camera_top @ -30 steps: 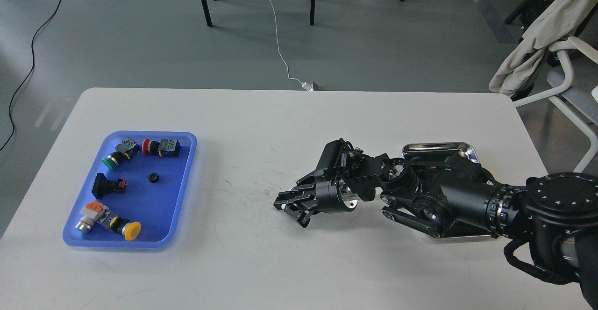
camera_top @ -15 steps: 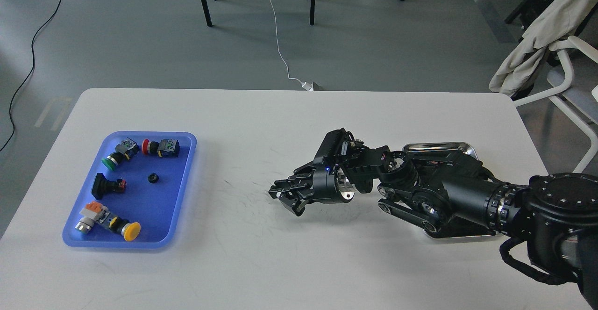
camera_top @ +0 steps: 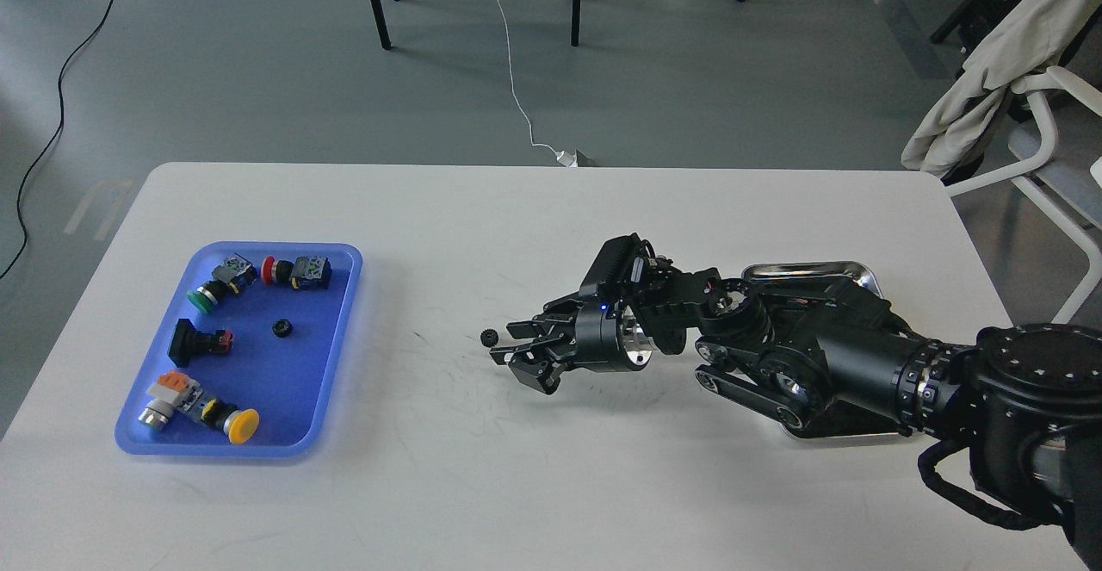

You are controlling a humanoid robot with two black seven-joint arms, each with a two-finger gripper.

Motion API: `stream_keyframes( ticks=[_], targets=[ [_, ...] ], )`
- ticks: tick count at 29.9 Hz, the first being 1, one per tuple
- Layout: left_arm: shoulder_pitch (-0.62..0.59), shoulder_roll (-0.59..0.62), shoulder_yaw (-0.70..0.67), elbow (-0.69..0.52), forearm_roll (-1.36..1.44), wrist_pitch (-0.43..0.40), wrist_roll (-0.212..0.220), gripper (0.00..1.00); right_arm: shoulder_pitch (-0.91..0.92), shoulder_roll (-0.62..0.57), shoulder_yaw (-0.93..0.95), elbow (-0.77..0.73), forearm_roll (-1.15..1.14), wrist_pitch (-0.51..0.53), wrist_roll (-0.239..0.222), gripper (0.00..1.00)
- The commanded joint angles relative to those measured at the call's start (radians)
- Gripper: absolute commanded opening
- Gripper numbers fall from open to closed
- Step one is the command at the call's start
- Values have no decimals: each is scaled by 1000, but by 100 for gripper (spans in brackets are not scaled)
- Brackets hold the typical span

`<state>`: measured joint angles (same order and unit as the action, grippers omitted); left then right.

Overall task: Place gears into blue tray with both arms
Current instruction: 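Lower the right gripper and release the black ring on the table, then raise and retract the right arm away from the ring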

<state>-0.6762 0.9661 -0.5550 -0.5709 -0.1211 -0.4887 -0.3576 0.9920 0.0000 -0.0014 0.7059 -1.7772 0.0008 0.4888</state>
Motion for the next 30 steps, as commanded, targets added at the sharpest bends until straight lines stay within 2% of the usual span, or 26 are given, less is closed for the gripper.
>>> stream_keyframes(
  ticks=[1,6,9,12,14,18,20,24,30],
  targets=[
    [1,-1,9,0,3,0,-4,98,7,0,69,-16,68,5,0,66],
    [1,2,10,2,12,0,3,98,28,0,115,-14,182,1,0,70],
    [1,6,12,0,20,0,2,98,34,0,191,-14,273,8,0,76],
    [0,6,14,-1,47,0,-6,99,40,0,244,-13,392,11,0,87],
    [-9,5,10,-1,102,0,-9,99,60,0,250,-6,450,11,0,88],
    [-13,6,12,-7,161,0,-49,98,79,0,265,3,600,13,0,91],
    [-13,6,12,-12,191,0,-52,98,92,-37,265,10,694,14,-6,93],
    [-19,0,6,-21,303,0,-53,99,111,-130,258,23,878,16,-71,94],
    [-29,-6,9,-69,414,0,-67,99,106,-294,251,101,998,50,-84,94]
  ],
)
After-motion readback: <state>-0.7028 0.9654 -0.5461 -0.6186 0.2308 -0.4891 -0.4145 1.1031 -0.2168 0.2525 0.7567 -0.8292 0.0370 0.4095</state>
